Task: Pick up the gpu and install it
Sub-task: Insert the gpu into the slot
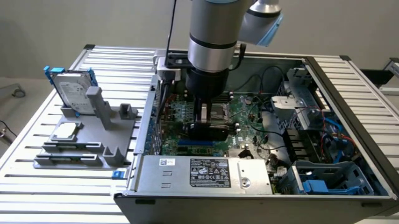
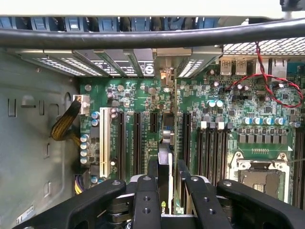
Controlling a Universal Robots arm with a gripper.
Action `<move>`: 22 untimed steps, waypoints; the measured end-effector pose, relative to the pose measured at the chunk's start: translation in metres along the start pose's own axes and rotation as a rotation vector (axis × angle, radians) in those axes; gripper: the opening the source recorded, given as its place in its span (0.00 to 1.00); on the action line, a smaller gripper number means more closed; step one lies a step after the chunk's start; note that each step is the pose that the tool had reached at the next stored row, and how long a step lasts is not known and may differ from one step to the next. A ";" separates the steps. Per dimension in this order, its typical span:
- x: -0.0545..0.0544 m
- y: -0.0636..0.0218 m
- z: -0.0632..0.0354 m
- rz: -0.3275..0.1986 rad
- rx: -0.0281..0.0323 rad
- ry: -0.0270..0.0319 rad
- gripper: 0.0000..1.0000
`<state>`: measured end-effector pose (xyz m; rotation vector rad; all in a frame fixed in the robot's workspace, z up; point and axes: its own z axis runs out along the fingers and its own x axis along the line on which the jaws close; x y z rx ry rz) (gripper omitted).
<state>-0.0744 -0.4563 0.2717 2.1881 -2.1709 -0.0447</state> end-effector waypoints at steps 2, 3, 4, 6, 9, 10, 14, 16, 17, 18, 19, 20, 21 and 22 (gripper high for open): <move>0.000 0.0000 0.0010 0.000 -0.0008 -0.0001 0.27; 0.000 0.0000 0.0014 0.000 -0.0012 -0.0001 0.27; 0.000 0.0000 0.0016 0.001 -0.0020 0.0000 0.27; 0.000 0.0000 0.0024 0.001 -0.0026 -0.0002 0.27; 0.000 0.0005 0.0032 0.002 -0.0035 -0.0003 0.27; 0.000 0.0006 0.0034 0.002 -0.0038 -0.0004 0.27; 0.000 0.0011 0.0041 0.002 -0.0041 -0.0008 0.27; 0.000 0.0011 0.0047 0.002 -0.0041 -0.0013 0.27; 0.000 0.0011 0.0050 0.002 -0.0041 -0.0016 0.27; 0.000 0.0010 0.0054 0.002 -0.0040 -0.0020 0.27; 0.000 0.0010 0.0059 0.002 -0.0041 -0.0023 0.27; 0.000 0.0010 0.0064 0.002 -0.0041 -0.0026 0.27; 0.000 0.0010 0.0068 0.002 -0.0042 -0.0029 0.27; 0.000 0.0010 0.0072 0.002 -0.0044 -0.0031 0.27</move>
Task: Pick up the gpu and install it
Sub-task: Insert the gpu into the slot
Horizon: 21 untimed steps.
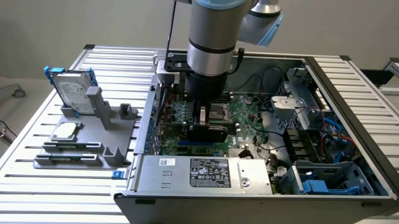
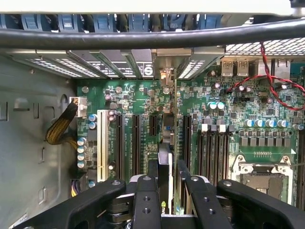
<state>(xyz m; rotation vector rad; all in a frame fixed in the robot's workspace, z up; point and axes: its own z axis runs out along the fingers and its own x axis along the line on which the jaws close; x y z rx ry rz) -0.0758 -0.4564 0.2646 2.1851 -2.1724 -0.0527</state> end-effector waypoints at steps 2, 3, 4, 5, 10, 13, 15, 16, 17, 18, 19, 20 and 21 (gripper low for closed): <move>0.000 -0.0001 0.0008 0.000 -0.0003 -0.0006 0.27; 0.000 -0.0001 0.0012 0.000 -0.0006 -0.0008 0.27; 0.000 -0.0002 0.0016 0.000 -0.0009 -0.0011 0.27; 0.000 -0.0002 0.0020 0.000 -0.0012 -0.0014 0.27; 0.000 -0.0002 0.0028 0.000 -0.0051 -0.0022 0.27; 0.000 -0.0002 0.0031 0.000 -0.0086 -0.0025 0.27; 0.000 -0.0003 0.0034 0.000 -0.0105 -0.0026 0.27; 0.000 -0.0003 0.0036 0.000 -0.0112 -0.0027 0.27; 0.000 -0.0003 0.0038 0.000 -0.0116 -0.0029 0.27; 0.000 -0.0003 0.0040 0.000 -0.0119 -0.0030 0.27; 0.000 -0.0003 0.0042 0.000 -0.0123 -0.0031 0.27; 0.000 -0.0003 0.0044 0.000 -0.0126 -0.0033 0.27; 0.000 -0.0003 0.0046 0.000 -0.0128 -0.0035 0.27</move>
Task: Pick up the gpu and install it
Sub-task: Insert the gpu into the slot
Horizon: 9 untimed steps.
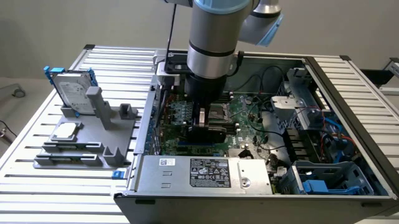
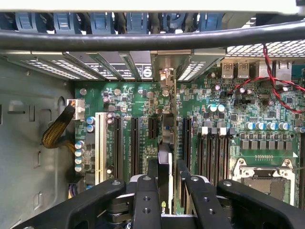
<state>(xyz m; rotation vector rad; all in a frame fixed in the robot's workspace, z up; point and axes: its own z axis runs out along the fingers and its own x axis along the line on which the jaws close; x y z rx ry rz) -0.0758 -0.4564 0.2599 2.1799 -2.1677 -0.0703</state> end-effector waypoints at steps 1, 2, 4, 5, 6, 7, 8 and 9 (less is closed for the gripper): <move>0.000 0.0000 0.0002 0.000 -0.0003 -0.0003 0.27; 0.000 0.0000 0.0004 0.000 -0.0006 -0.0005 0.27; 0.000 -0.0001 0.0008 0.000 -0.0011 -0.0011 0.27; 0.000 -0.0001 0.0010 0.000 -0.0012 -0.0015 0.27; 0.000 -0.0001 0.0011 0.000 -0.0014 -0.0019 0.27; 0.000 -0.0002 0.0016 0.000 -0.0011 -0.0029 0.27; 0.000 -0.0002 0.0017 0.000 -0.0015 -0.0030 0.27; 0.000 -0.0002 0.0018 0.000 -0.0019 -0.0033 0.27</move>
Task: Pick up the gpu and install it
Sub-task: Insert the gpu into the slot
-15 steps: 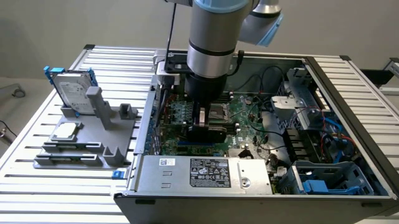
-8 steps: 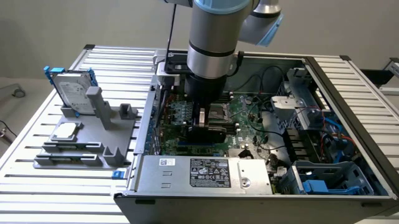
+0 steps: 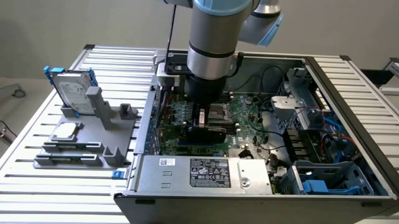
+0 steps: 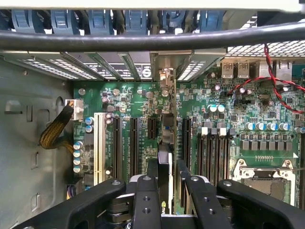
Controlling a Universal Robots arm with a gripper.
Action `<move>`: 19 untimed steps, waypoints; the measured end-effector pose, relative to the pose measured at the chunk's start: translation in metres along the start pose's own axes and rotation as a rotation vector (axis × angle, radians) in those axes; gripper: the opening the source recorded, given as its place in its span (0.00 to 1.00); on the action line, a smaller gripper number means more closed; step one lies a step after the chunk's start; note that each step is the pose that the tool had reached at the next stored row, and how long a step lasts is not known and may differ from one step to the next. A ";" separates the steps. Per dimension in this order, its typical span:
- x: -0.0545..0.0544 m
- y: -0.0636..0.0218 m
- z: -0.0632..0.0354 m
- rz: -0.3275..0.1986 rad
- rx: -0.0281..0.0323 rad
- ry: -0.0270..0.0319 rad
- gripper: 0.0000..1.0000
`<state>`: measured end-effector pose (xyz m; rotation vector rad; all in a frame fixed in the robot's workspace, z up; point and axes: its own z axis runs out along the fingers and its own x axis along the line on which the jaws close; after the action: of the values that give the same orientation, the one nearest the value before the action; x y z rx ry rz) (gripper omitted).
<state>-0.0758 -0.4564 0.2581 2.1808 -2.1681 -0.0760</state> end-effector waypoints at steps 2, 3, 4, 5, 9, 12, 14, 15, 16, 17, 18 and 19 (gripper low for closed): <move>0.000 0.0000 0.0003 0.000 -0.0003 -0.0007 0.27; 0.000 0.0000 0.0004 0.000 -0.0004 -0.0013 0.27; 0.000 0.0000 0.0006 0.000 -0.0003 -0.0020 0.27; 0.000 0.0000 0.0006 0.000 -0.0003 -0.0026 0.27; 0.000 0.0000 0.0009 0.000 -0.0003 -0.0040 0.27; 0.000 0.0000 0.0009 0.000 -0.0005 -0.0041 0.27; 0.000 -0.0001 0.0009 0.000 -0.0011 -0.0043 0.27; 0.000 0.0000 0.0010 0.000 -0.0015 -0.0046 0.28; 0.000 0.0000 0.0010 0.000 -0.0019 -0.0047 0.28; 0.000 -0.0001 0.0010 0.000 -0.0021 -0.0047 0.35; 0.000 -0.0001 0.0010 0.000 -0.0025 -0.0048 0.35; 0.000 0.0000 0.0009 0.000 -0.0029 -0.0048 0.35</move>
<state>-0.0758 -0.4565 0.2573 2.1818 -2.1687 -0.0844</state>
